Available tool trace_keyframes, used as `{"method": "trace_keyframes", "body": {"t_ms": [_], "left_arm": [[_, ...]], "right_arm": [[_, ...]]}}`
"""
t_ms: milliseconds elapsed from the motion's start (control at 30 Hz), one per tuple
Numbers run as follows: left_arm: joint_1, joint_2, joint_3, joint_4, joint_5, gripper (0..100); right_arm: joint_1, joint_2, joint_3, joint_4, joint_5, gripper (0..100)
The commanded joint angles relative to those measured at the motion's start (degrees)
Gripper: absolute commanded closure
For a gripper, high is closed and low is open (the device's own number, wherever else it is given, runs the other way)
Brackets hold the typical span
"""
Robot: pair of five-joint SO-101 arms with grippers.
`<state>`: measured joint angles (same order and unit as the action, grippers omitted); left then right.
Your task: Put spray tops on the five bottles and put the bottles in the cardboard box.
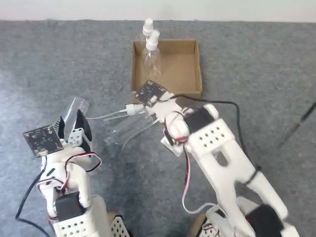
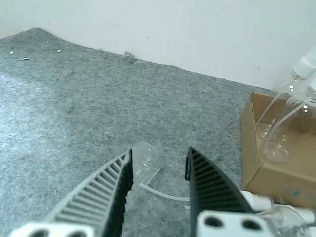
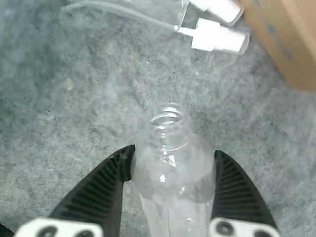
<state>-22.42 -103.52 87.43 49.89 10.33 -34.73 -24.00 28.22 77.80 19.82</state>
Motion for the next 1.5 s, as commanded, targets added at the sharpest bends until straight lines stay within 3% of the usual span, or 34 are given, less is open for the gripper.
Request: {"method": "trace_keyframes", "body": {"t_ms": [0, 267, 467, 733, 1100, 1333, 1467], "left_arm": [[0.5, -1.2, -0.7, -1.5, 0.4, 83], [0.6, -1.2, -2.4, -0.6, -2.5, 83], [5.9, -1.2, -5.1, 3.4, -6.8, 83], [8.0, -1.2, -6.8, 5.5, -10.0, 83], [13.3, 0.4, -10.5, 11.2, -12.8, 83], [13.5, 16.4, -16.0, 8.4, -13.8, 83], [17.8, 27.9, -19.3, 6.9, -14.1, 83]], "right_arm": [[0.5, -8.4, 2.5, -3.0, -0.8, 83.8], [11.4, -20.9, 5.5, -4.2, -4.1, 83.6], [18.3, -24.8, 5.8, -5.5, -5.4, 83.7], [30.1, -25.7, 8.2, -13.3, -14.7, 83.6], [33.7, -25.4, 9.7, -16.7, -18.7, 83.6], [33.7, -25.3, 9.7, -16.7, -18.7, 83.6], [33.7, -25.3, 9.7, -16.7, -18.7, 83.7]]}}
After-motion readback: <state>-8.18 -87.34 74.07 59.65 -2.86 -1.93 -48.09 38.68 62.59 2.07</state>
